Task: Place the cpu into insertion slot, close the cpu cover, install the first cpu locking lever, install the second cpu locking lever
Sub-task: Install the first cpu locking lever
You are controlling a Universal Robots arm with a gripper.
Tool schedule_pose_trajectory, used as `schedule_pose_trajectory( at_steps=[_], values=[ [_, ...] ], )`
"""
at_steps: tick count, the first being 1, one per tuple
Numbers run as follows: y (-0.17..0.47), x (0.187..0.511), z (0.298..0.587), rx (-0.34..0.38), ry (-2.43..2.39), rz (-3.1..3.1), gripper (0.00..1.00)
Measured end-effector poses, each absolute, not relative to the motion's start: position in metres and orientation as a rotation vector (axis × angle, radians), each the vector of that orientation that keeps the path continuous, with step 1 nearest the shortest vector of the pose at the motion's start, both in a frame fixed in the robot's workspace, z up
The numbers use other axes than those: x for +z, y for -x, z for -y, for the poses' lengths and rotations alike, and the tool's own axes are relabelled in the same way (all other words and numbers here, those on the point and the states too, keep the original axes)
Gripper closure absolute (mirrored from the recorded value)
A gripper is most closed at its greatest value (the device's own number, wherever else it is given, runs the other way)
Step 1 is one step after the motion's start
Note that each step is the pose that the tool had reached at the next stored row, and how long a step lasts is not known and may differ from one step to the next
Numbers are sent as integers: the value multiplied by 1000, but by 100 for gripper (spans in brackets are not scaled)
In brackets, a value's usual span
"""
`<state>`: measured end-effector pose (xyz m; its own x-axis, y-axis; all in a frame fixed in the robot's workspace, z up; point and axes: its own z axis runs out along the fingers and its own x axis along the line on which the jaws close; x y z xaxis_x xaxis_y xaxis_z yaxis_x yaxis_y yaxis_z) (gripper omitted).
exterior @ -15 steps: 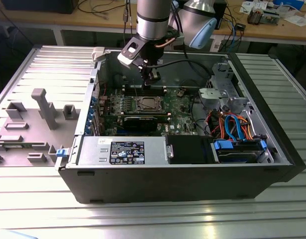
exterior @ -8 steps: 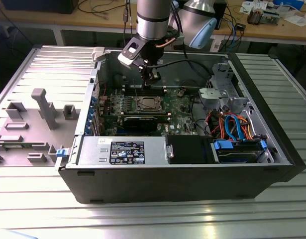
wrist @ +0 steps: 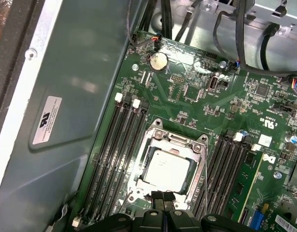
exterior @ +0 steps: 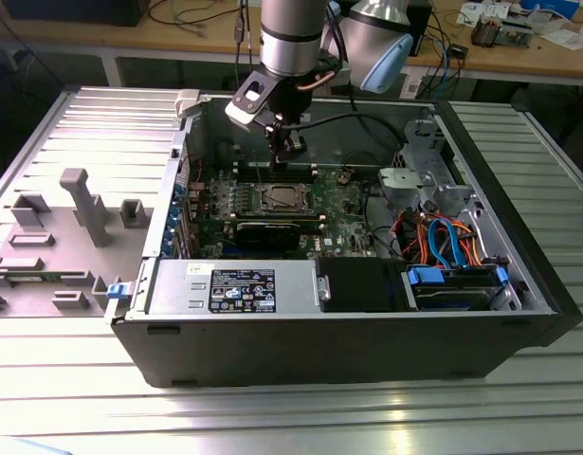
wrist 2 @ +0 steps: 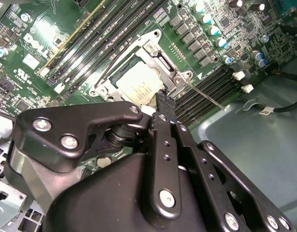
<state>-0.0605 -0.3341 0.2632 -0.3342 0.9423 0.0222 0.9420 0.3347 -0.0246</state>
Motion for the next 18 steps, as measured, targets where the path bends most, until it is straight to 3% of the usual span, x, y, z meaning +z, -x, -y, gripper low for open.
schedule_pose_trajectory(
  at_steps=[18],
  values=[
    [61, 263, 334, 12, 1758, 2565, 89]
  ],
)
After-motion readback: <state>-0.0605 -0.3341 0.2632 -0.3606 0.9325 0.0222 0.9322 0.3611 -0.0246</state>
